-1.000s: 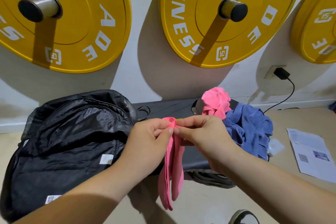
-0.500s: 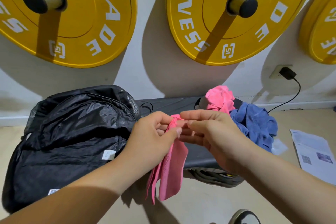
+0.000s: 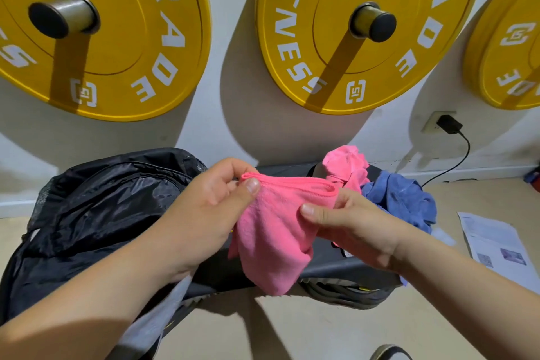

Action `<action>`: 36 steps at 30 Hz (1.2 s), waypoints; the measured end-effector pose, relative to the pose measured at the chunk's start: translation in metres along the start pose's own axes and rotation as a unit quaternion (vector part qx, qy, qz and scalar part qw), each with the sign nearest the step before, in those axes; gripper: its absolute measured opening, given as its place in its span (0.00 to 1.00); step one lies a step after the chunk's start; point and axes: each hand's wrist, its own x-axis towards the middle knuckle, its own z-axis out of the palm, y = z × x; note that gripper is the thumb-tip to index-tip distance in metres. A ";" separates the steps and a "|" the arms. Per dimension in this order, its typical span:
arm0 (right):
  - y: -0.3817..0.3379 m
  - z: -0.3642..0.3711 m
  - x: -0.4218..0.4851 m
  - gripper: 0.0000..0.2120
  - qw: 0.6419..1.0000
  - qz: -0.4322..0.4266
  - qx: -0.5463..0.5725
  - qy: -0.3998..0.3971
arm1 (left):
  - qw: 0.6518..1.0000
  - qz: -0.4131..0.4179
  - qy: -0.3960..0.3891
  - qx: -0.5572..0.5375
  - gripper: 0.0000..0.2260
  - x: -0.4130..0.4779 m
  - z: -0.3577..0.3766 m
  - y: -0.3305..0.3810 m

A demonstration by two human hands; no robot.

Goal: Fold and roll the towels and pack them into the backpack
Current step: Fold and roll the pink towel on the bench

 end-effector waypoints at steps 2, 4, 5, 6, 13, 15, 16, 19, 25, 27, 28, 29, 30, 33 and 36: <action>-0.005 0.004 0.002 0.17 0.998 -0.028 -0.018 0.053 | 0.997 0.000 0.053 0.053 0.05 0.004 -0.006 -0.006; -0.006 0.008 0.003 0.16 0.991 -0.057 -0.062 0.102 | 0.990 0.003 0.084 0.109 0.05 0.007 -0.010 -0.010; -0.007 0.011 0.003 0.14 0.984 -0.074 -0.100 0.125 | 0.987 0.007 0.088 0.133 0.05 0.008 -0.011 -0.011; -0.008 0.014 0.002 0.13 0.975 -0.091 -0.140 0.146 | 0.985 0.011 0.091 0.147 0.05 0.007 -0.011 -0.011; -0.004 0.011 0.012 0.11 0.941 -0.086 -0.200 0.258 | 0.986 -0.005 0.079 0.150 0.05 0.008 -0.007 -0.015; 0.007 0.004 0.016 0.13 0.937 -0.066 -0.214 0.266 | 0.984 -0.026 0.061 0.162 0.04 0.009 -0.009 -0.021; 0.012 0.001 0.017 0.13 0.935 -0.062 -0.222 0.268 | 0.983 -0.036 0.055 0.174 0.04 0.009 -0.010 -0.025; 0.014 -0.006 0.022 0.11 0.924 -0.080 -0.250 0.280 | 0.972 -0.032 0.051 0.227 0.02 0.015 -0.012 -0.029; -0.026 -0.013 0.050 0.05 0.881 -0.185 -0.224 0.373 | 0.917 0.076 0.069 0.385 0.04 0.067 -0.020 0.010; -0.039 -0.010 0.058 0.02 0.879 -0.231 -0.182 0.375 | 0.917 0.088 0.088 0.379 0.04 0.089 -0.025 0.031; -0.044 -0.009 0.060 0.01 0.878 -0.253 -0.172 0.369 | 0.922 0.091 0.099 0.363 0.04 0.098 -0.027 0.039; -0.046 -0.010 0.061 0.01 0.874 -0.272 -0.172 0.363 | 0.923 0.102 0.110 0.354 0.04 0.104 -0.028 0.045; -0.045 -0.011 0.062 0.01 0.871 -0.282 -0.182 0.360 | 0.920 0.114 0.118 0.357 0.03 0.107 -0.029 0.046; -0.020 -0.022 0.067 0.03 0.863 -0.244 -0.253 0.362 | 0.911 0.125 0.104 0.380 0.03 0.103 -0.029 0.021; 0.036 -0.034 0.067 0.07 0.854 -0.160 -0.365 0.335 | 0.899 0.101 0.067 0.421 0.03 0.086 -0.030 -0.043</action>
